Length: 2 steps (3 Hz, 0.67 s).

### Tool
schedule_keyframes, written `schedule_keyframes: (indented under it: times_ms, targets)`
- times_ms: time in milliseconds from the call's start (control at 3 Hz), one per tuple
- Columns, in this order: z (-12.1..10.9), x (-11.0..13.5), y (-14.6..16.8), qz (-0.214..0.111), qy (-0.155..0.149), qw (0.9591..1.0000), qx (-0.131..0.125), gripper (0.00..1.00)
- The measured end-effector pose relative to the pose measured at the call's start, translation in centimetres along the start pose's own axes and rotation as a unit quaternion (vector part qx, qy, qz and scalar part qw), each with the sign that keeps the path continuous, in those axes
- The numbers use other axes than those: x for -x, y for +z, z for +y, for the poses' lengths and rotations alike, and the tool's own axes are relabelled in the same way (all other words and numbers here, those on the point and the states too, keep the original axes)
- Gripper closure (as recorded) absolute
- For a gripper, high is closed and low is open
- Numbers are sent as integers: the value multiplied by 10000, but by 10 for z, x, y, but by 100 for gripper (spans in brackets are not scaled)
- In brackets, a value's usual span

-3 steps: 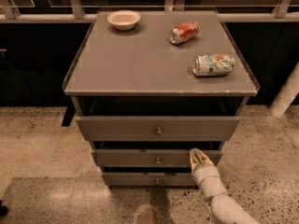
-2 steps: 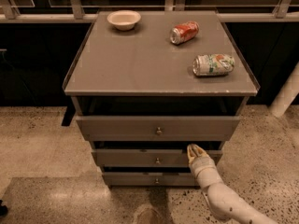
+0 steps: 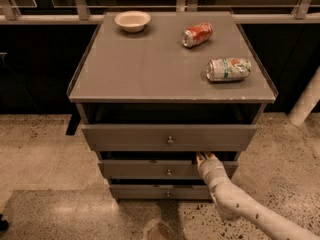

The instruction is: Open middle drawer

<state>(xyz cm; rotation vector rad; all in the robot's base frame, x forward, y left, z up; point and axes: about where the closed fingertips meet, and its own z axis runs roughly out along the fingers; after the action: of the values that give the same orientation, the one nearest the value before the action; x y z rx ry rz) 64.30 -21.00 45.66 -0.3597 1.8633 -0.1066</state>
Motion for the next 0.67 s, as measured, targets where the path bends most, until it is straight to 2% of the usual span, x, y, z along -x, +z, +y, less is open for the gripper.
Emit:
schedule_keyframes:
  times_ms: [333,667]
  targets:
    - [2,-14,17,205,32,9998,-46,100]
    - [3,-14,18,211,36,9998,-40,100]
